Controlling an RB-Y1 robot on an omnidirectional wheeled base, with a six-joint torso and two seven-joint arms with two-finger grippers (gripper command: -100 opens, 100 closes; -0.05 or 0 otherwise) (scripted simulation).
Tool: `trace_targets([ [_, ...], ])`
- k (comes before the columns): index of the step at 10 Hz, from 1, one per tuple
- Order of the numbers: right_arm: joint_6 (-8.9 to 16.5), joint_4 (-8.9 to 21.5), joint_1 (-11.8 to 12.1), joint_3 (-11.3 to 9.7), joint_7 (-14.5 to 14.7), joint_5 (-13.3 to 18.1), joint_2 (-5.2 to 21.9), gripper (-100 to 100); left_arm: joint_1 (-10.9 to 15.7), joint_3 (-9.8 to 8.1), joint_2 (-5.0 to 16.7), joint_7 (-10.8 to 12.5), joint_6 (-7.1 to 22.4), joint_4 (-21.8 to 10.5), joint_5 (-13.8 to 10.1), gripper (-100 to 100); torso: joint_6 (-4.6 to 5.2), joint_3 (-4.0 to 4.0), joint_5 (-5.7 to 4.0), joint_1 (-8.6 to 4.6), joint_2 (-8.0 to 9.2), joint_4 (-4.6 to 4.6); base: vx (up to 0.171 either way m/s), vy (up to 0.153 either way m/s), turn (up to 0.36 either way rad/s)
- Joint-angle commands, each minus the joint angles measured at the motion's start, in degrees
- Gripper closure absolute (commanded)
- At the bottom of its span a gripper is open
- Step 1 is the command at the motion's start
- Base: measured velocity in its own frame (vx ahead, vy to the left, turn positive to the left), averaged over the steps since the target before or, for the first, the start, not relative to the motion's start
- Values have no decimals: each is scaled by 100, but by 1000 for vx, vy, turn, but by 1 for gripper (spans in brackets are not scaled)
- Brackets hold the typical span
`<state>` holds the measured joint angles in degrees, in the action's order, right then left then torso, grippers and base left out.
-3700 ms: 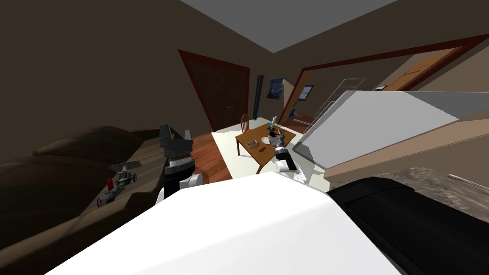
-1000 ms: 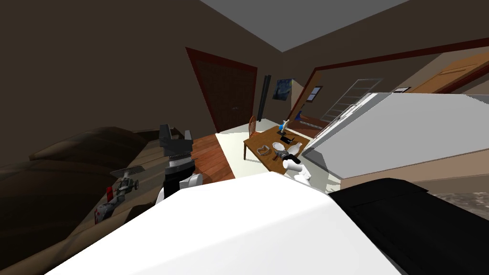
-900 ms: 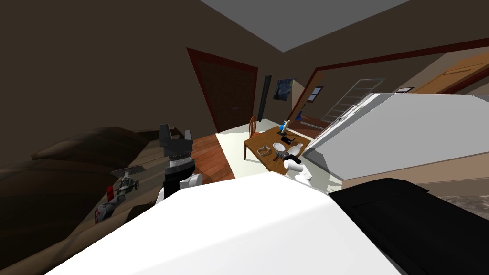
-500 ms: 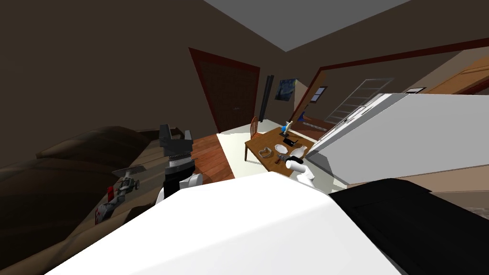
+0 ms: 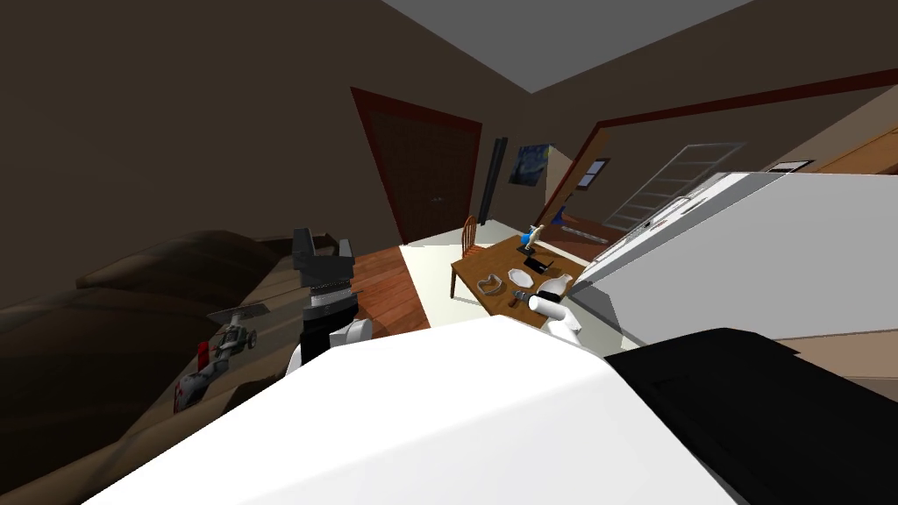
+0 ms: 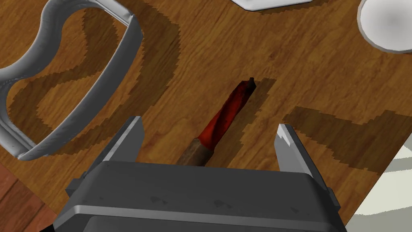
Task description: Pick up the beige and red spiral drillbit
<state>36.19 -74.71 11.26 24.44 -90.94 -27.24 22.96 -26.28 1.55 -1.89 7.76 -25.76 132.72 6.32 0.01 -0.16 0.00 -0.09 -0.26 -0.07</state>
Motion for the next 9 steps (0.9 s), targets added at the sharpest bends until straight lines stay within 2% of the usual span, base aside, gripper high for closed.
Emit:
trace_targets([
  [1,48,165,-62,3,-67,-21,17,-100,0,0,0,0,0,0,0,0,0,0,0,0,0,0,26,-1,-6],
  [2,336,388,-125,118,-341,-104,71,-100,0,0,0,0,0,0,0,0,0,6,1,6,12,2,45,-7,56],
  [3,348,429,-125,118,-341,-104,71,-100,0,0,0,0,0,0,0,0,-1,6,2,4,9,3,49,-13,45],
  [4,607,612,-184,229,-603,-184,128,-100,0,0,0,0,0,0,0,0,0,5,1,3,8,2,73,-24,70],
  [5,636,680,-184,229,-603,-184,128,-100,0,0,0,0,0,0,0,0,-1,1,1,-1,1,1,59,-24,37],
  [6,857,905,-240,334,-829,-258,188,-100,0,0,0,0,0,0,0,0,0,2,0,-1,4,1,57,-23,52],
  [7,908,915,-240,334,-849,-258,188,-100,0,0,0,0,0,0,0,0,0,3,0,-2,4,1,52,-22,37],
  [8,1113,1133,-292,432,-1055,-328,250,-100,0,0,0,0,0,0,0,0,0,3,0,0,6,1,57,-24,60],
  [9,1162,1133,-292,432,-1079,-328,250,-100,0,0,0,0,0,0,0,0,0,3,1,-1,5,2,45,-26,29],
])
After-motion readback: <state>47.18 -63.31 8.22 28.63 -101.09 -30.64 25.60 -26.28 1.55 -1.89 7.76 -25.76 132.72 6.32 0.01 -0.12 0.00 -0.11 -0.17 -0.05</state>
